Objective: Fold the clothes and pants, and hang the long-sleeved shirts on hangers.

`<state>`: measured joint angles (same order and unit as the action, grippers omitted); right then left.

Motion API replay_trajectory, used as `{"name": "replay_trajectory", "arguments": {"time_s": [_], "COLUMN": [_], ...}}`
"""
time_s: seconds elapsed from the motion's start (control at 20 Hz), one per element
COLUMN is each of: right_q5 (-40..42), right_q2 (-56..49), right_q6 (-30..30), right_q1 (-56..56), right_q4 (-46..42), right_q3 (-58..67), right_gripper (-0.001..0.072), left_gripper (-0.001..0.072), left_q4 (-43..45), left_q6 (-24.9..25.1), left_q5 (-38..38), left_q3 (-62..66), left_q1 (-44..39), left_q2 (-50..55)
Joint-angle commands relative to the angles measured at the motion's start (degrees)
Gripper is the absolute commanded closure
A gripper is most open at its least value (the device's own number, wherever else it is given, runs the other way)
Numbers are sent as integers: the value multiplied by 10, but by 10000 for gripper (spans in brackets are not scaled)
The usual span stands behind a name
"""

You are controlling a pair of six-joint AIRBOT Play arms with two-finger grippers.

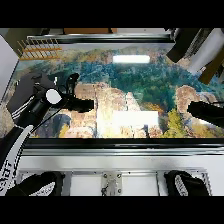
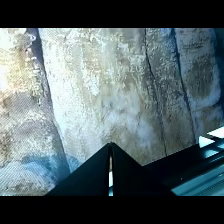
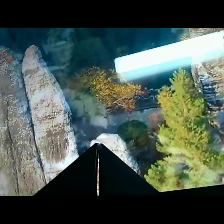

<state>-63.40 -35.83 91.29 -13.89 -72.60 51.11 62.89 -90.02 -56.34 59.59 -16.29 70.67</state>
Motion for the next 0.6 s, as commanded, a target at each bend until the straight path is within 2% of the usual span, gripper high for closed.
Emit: {"name": "replay_trajectory", "arguments": {"time_s": [0.0,0.55], "right_q5": [0,0], "right_q2": [0,0], "right_q6": [0,0], "right_q1": [0,0], "right_q4": [0,0], "right_q3": [1,1], "right_gripper": [692,692], "left_gripper": [703,700], "left_q4": [0,6], "left_q6": [0,1], "left_q5": [0,19], "left_q3": [0,0], "left_q1": [0,0], "left_q2": [0,0]}}
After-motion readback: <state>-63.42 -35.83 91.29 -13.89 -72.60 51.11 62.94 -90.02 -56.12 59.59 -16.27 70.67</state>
